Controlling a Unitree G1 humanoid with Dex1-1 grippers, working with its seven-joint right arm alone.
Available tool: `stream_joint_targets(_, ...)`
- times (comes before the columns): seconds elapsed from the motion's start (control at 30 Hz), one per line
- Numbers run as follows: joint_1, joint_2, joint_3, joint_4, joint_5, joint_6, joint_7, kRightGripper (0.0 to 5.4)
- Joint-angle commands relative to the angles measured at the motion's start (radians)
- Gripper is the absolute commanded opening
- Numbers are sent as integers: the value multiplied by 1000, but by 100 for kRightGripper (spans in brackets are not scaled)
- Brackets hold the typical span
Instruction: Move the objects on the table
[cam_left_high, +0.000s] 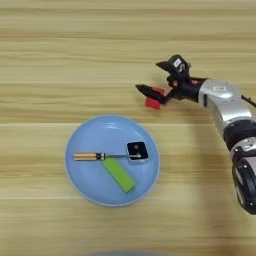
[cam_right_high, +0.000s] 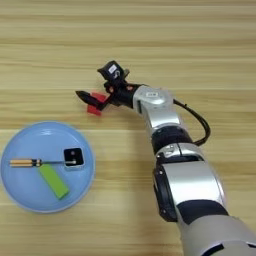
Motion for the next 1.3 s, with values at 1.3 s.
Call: stream_joint_targets(1.3, 373, -79, 252, -1029, 191, 327, 355, 537)
